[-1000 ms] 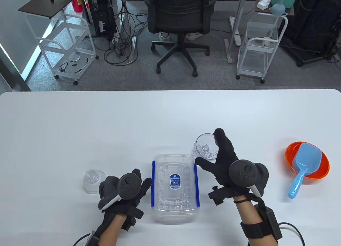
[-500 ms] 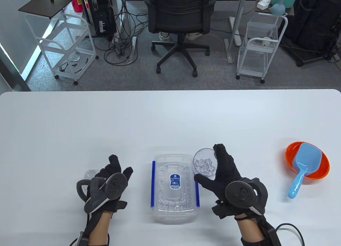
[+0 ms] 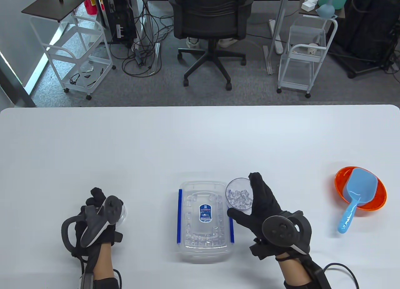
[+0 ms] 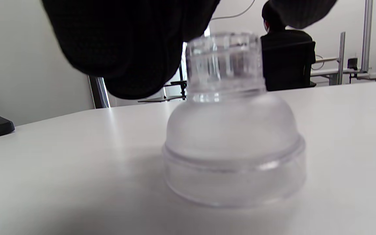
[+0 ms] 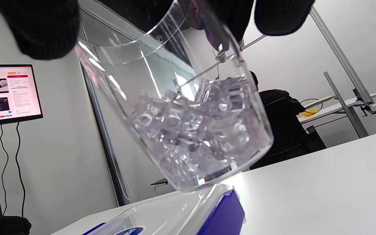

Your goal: Shake ice in a plastic shaker with both hands

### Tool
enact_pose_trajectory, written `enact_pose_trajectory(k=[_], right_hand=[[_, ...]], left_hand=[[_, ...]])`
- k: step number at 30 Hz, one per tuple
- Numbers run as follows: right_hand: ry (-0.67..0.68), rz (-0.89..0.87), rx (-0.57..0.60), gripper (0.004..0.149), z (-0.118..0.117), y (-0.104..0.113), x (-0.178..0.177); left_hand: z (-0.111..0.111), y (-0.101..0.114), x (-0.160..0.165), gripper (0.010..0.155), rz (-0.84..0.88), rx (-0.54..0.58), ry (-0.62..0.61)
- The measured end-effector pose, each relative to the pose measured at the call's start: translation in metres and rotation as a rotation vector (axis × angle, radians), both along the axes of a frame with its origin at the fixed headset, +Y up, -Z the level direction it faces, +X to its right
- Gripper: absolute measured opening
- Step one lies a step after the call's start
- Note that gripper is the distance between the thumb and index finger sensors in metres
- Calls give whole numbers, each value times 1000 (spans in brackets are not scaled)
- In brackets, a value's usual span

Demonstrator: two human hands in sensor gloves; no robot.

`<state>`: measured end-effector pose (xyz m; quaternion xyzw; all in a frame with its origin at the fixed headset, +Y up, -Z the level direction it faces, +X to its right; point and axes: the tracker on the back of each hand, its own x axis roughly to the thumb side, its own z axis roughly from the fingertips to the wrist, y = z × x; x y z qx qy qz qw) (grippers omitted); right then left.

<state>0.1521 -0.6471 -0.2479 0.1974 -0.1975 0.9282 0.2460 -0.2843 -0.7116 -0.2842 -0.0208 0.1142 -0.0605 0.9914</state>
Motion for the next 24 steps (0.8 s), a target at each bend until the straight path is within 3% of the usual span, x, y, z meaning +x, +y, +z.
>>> enact_pose_trajectory(k=[6,15,24], right_hand=[[5,-8,-20,109,-2,-3,-1],[13,-7,-11,110,-1,-3,-2],[21,-8,-11,110,-1,-4,-4]], left_hand=[[-6,-13,3,72,5,-28,-14],[-3,-8,1,72,-51,66,-5],[4,10,-8,73,83,177,49]])
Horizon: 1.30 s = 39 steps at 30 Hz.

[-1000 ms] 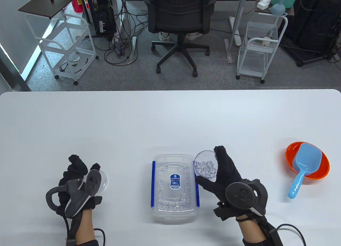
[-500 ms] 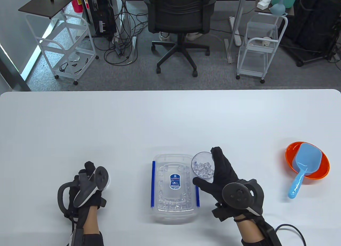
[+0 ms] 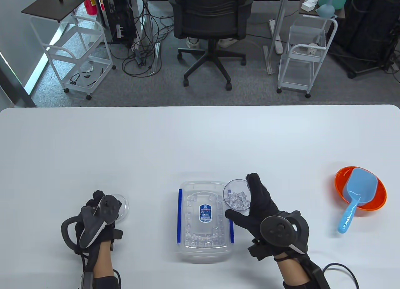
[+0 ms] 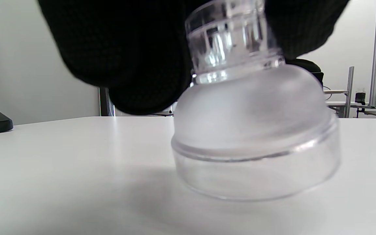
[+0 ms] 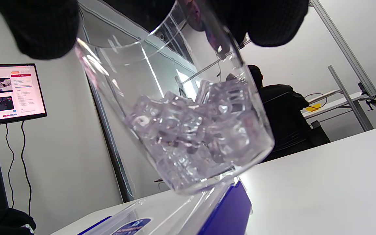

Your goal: Shake ice in a plastic shaker with both hands

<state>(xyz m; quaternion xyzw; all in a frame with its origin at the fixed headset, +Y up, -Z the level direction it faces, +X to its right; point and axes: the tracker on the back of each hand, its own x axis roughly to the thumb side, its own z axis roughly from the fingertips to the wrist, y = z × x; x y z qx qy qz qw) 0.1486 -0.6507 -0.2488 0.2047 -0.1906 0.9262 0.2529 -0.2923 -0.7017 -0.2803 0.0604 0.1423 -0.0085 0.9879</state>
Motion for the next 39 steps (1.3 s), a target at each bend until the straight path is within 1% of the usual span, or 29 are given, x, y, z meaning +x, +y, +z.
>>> enact_pose_trajectory(k=[2,5,10,12,14,15,17,19,21,24,27,32,34,38,39], right_hand=[[-1,1,3,110,0,0,0],[6,1,7,110,1,0,-1],[29,7,28,110,4,2,-4],[39,9,41,110,6,4,-6],[52,10,56,111,9,6,-8],[55,12,62,111,10,7,-9],[74,34,77,111,13,8,-13],[99,65,90,112,16,8,-17],[115,103,102,112,19,8,-24],[137,156,114,113,23,7,-32],[152,171,112,114,26,7,-36],[154,156,77,116,26,9,-35],[158,155,65,115,25,8,-36],[162,147,42,114,24,5,-37],[156,131,28,111,23,5,-35]], left_hand=[[2,5,-2,73,23,31,4],[7,19,2,73,79,115,-25],[22,46,18,73,239,259,-133],[28,57,29,73,354,317,-203],[33,68,45,73,519,379,-320],[35,71,51,73,566,392,-348],[38,81,71,73,692,426,-454],[40,90,89,73,742,425,-528],[41,99,109,72,730,403,-599],[40,110,138,73,647,353,-680],[38,117,161,73,550,312,-715],[40,120,179,73,405,285,-729],[42,117,184,74,401,281,-739],[41,109,189,77,478,307,-751],[40,106,188,79,499,322,-772]])
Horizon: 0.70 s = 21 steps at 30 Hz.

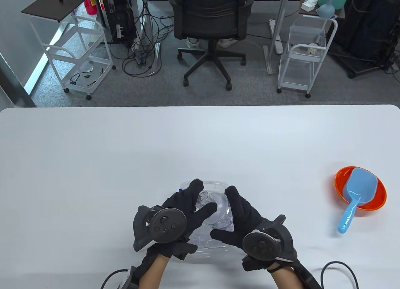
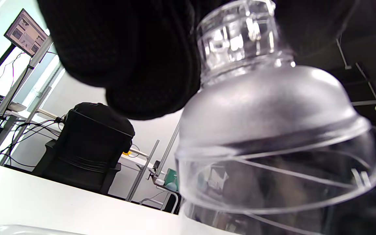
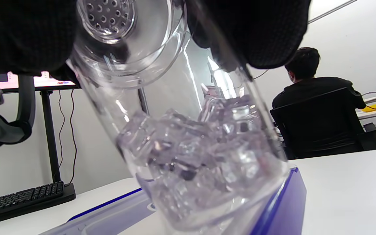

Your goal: Shake ice in a plastic shaker with both hands

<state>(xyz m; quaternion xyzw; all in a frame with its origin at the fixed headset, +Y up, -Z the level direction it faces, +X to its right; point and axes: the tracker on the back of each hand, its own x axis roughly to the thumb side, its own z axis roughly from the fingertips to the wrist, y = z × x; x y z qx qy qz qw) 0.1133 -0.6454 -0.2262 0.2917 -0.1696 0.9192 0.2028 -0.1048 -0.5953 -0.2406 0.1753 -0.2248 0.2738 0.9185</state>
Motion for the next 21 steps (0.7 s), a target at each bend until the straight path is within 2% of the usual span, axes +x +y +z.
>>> enact_pose_trajectory(k=[3,6,8,10,13,15,16,21], right_hand=[[-16,-94,-57,109,-5,0,6],[-16,-256,-168,108,-11,0,15],[-11,-326,-212,108,-14,-2,18],[-9,-363,-232,108,-15,-3,19],[22,-470,-269,107,-15,-3,20],[30,-487,-276,107,-13,-3,19],[29,-490,-274,107,-12,-3,19],[64,-533,-286,106,-12,-3,20]], left_hand=[[-6,-8,-9,84,131,-19,-145],[-14,-24,-17,85,326,-169,-364],[-15,-32,-15,83,322,-258,-439],[-13,-36,-6,87,227,-255,-449],[-8,-40,17,104,-68,-168,-402],[-5,-41,28,113,-186,-144,-373],[-5,-41,31,115,-189,-133,-368],[-1,-43,26,112,3,-90,-335]])
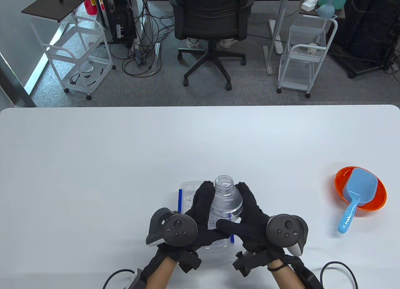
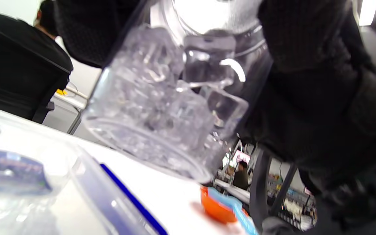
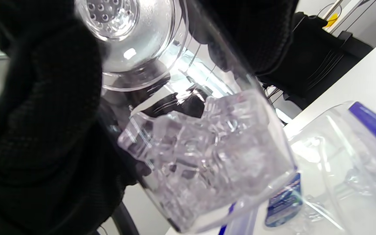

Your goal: Shake ice in a plastic shaker with both hands

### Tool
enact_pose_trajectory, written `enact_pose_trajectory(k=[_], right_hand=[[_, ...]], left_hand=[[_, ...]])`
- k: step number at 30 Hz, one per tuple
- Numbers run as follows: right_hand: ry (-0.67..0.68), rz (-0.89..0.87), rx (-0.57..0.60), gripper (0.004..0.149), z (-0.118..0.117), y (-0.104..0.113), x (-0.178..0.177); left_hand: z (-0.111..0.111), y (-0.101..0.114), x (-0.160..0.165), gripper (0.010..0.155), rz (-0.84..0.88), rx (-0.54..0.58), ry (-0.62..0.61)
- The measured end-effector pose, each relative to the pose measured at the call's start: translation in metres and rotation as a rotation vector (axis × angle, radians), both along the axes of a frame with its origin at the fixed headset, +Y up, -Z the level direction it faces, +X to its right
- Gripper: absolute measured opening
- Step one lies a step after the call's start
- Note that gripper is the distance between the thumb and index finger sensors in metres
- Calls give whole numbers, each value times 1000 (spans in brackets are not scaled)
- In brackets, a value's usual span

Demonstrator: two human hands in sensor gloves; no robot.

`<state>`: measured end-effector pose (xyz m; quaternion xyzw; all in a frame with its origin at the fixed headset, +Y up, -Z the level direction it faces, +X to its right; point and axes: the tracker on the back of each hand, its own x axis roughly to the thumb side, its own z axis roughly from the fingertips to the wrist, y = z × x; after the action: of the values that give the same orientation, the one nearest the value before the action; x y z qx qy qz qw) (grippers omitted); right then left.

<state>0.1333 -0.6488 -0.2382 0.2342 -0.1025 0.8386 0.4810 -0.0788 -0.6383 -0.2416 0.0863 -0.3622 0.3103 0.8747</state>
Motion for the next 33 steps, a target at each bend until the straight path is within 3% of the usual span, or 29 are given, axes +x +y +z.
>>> enact_pose_trajectory(k=[4,11,14,18,20,24,30,33], right_hand=[[53,-232,-71,92,-3,-5,3],[85,-264,-94,91,-6,-6,4],[104,-252,-90,91,-7,-7,5],[193,-309,-147,90,-9,-9,2],[286,-304,-246,90,-8,-16,-1],[292,-380,-286,89,-11,-26,-3],[233,-401,-294,91,-15,-30,0],[200,-389,-258,93,-18,-24,0]], left_hand=[[4,1,-5,109,86,50,41],[3,-4,-9,106,248,-10,47],[4,-2,-10,105,196,56,69],[6,-4,-7,105,226,62,93],[6,-5,-4,107,260,32,76],[6,-5,-3,104,214,65,97],[-2,-12,2,102,200,-57,92],[-11,-6,11,110,52,-148,85]])
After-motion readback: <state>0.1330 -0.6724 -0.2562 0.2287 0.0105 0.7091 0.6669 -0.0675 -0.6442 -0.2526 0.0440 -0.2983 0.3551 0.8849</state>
